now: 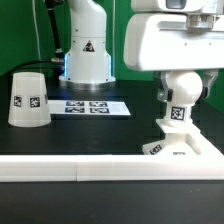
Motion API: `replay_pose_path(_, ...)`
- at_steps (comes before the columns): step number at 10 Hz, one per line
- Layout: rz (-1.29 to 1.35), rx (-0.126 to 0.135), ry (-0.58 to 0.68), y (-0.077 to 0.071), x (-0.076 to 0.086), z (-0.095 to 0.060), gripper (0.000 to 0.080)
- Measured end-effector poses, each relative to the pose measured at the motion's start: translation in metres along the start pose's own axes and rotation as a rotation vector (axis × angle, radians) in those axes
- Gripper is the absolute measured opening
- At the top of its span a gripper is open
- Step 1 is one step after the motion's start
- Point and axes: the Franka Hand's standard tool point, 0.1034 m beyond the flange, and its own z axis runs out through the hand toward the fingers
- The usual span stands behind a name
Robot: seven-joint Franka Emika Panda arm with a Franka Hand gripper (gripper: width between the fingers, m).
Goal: Assemble lamp
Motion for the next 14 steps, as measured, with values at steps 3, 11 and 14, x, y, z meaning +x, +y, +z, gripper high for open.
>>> replay_pose_path(3, 0.180, -0.001, 0.000, 0.0015, -0.0002, 0.0001, 0.0577)
replay_pose_path(11, 0.830, 0.017, 0.025, 0.0084, -0.0025, 0.0001, 0.0577)
replay_pose_path(14, 1.017, 0.019, 0.017, 0.0089, -0.0038, 0.0003, 0.0577)
